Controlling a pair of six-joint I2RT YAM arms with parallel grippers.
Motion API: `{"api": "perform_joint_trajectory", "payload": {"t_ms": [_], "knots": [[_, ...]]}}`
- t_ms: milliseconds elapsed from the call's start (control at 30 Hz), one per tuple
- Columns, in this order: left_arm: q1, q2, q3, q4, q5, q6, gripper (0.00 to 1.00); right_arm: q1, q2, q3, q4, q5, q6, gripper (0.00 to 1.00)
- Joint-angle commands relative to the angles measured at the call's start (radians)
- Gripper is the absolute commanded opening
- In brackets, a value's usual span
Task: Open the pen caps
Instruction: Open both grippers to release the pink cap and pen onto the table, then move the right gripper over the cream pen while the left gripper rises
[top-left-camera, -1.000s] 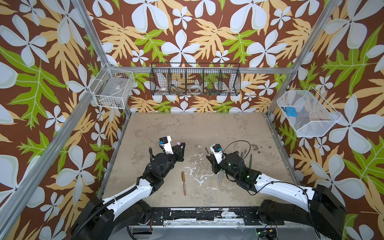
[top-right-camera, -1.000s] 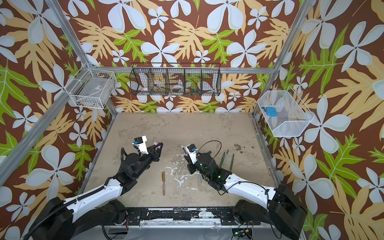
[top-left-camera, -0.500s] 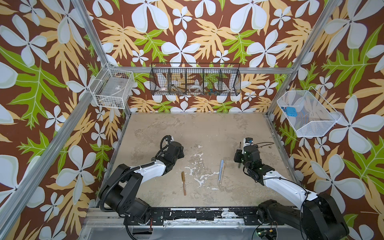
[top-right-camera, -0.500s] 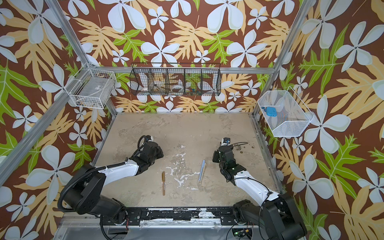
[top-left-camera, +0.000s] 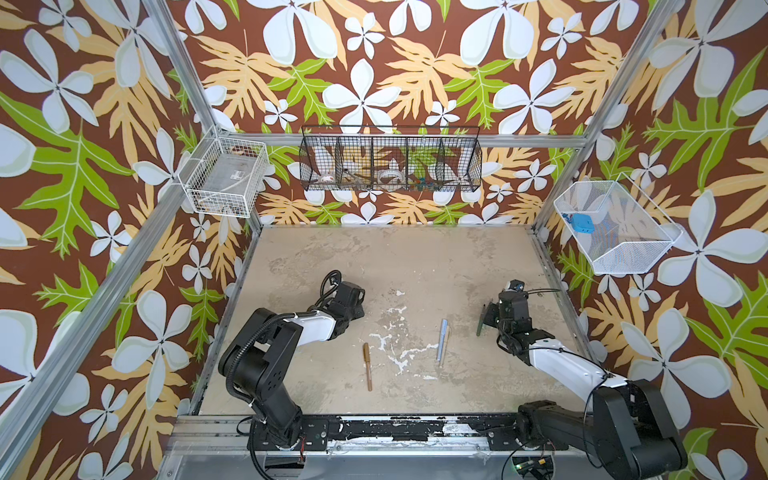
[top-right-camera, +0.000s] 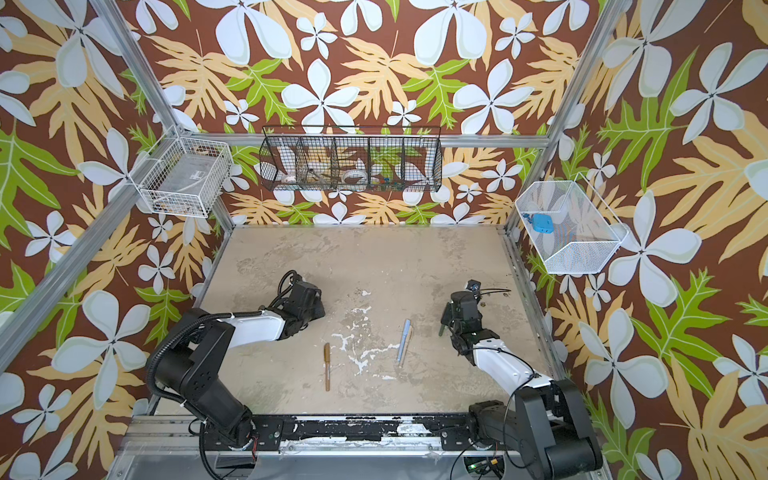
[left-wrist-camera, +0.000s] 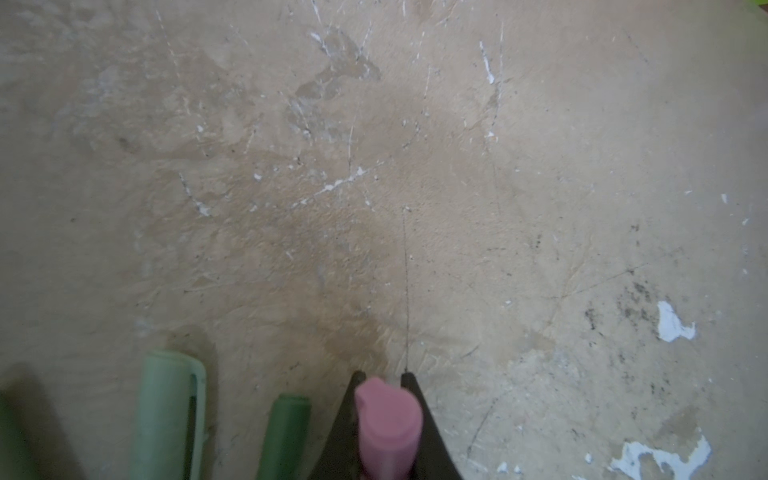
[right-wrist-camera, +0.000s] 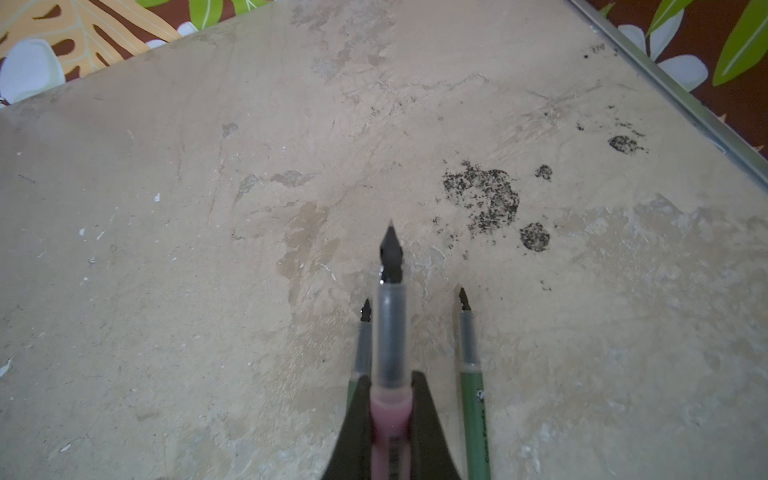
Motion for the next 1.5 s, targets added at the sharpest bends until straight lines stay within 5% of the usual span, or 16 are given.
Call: {"api": "perform_joint_trajectory", "payload": {"t_ms": [0,333,967,1200,1467], "knots": [[0.01,0.014,0.008,-0.012,0.017,0.014,0.0,-0.038,0.022,0.001,0.004,-0.022,0.026,0.02],[0.011,0.029,0.029,-0.037,0.02,0.025,0.04,-0.107,0.153,0.028,0.02,-0.151,0.038,0.06],[0.011,0.008,0.028,-0.032,0.059,0.041,0.35,-0.119,0.178,0.037,0.024,-0.174,0.033,0.27],[0.01,-0.048,0.007,-0.007,0.102,0.081,0.49,-0.101,-0.024,-0.021,0.028,-0.174,0.009,0.27],[0.0,-0.192,-0.11,0.197,0.271,0.118,0.56,0.054,-0.228,-0.063,0.058,-0.208,-0.056,0.28]]}}
